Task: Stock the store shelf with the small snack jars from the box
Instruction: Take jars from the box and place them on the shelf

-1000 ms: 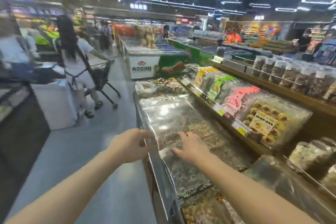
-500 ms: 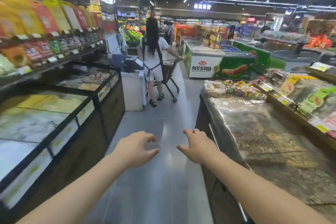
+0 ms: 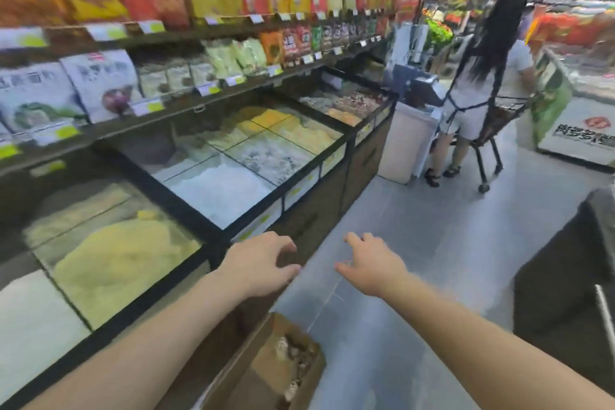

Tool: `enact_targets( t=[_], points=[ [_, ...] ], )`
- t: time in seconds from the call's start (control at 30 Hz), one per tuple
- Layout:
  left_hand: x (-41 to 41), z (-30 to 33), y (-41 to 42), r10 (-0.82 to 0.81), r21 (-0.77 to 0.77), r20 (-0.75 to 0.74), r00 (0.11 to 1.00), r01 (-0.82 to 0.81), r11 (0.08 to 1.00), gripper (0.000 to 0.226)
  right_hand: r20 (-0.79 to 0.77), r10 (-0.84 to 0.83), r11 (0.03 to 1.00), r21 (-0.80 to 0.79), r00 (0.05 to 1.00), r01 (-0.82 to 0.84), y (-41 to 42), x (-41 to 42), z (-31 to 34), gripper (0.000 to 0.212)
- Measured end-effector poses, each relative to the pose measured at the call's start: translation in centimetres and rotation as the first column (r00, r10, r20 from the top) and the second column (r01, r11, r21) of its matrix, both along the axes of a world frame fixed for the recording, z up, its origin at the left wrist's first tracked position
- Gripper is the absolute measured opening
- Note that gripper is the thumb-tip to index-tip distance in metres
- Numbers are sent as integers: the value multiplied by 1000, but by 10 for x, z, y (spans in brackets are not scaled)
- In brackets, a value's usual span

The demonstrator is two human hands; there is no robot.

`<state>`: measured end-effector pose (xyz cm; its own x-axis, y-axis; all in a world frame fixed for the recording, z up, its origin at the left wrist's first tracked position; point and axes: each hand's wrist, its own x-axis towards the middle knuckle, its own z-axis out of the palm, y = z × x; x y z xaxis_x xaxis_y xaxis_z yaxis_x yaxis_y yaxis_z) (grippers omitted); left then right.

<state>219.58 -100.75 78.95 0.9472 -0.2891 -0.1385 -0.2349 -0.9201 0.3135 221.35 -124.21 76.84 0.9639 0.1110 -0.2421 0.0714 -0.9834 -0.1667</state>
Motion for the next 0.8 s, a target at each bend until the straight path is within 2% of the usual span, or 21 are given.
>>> enact_targets(
  t=[0.27,0.57,0.8],
  points=[
    [20,-29,78,330,24,-38,943,-329,944,50,-37,290,957,15,956,-289,95,91,-27,66],
    [57,-68,87,581,28,-68,811,-580,814,45,-116,552,831,-8,826,-556,145,178,-71,71],
    [63,-171,70,702,5,-252,666,-725,689,40,-281,628,762,37,725,-646,149,206,-176,62]
  ],
)
